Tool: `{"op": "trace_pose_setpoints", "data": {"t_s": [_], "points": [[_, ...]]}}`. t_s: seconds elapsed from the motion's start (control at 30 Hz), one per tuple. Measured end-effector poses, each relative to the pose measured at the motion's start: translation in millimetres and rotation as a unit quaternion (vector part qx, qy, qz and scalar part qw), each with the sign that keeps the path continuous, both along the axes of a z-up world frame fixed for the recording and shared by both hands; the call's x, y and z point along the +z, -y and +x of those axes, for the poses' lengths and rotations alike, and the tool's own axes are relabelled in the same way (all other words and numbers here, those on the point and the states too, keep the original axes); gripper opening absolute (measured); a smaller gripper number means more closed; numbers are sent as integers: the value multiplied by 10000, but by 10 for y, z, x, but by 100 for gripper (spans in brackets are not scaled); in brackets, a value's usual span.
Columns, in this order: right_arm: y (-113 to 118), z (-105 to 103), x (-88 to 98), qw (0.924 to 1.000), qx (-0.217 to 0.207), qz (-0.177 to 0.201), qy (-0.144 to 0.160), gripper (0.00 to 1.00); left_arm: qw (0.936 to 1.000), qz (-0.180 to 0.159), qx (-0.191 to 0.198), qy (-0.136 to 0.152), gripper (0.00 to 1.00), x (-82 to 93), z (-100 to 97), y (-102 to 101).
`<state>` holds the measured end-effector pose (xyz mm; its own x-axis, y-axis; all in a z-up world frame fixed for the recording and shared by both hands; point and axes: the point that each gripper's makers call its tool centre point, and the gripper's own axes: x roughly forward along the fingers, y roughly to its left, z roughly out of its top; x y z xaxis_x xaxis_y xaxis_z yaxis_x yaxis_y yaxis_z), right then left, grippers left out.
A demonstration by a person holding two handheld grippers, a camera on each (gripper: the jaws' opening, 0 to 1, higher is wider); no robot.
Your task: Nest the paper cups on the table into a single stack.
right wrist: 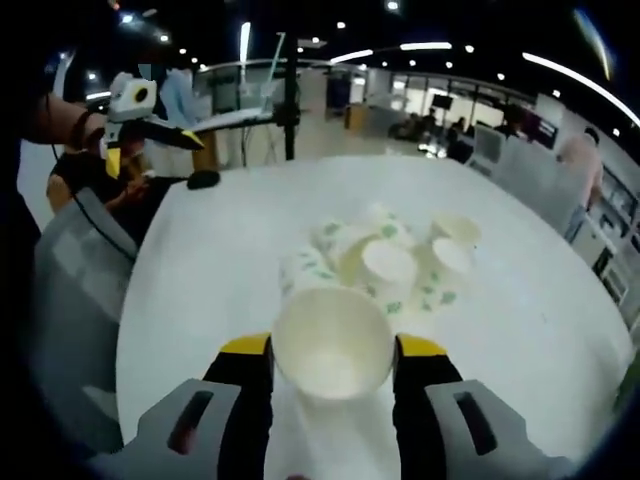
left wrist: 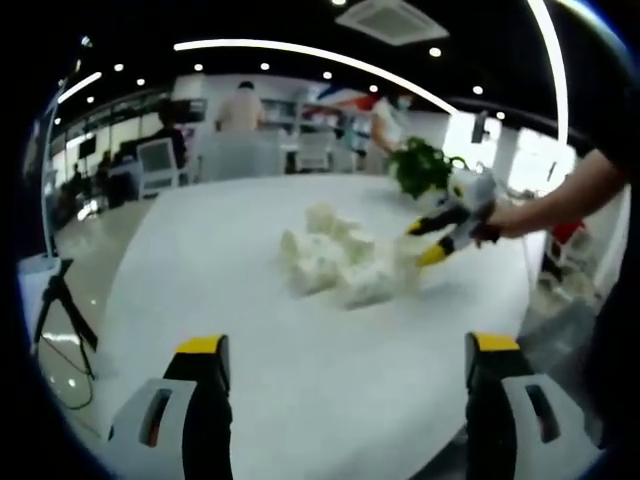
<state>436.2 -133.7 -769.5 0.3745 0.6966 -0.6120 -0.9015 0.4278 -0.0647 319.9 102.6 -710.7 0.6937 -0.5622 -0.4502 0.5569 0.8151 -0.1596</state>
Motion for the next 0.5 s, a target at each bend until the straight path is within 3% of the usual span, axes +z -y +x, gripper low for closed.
{"op": "trace_pose_setpoints", "data": {"t_s": [0.5], "points": [[-137,-407,442,9983,153,423,364,44,10000,22,-69,-35,97,5,-59,-25]]}}
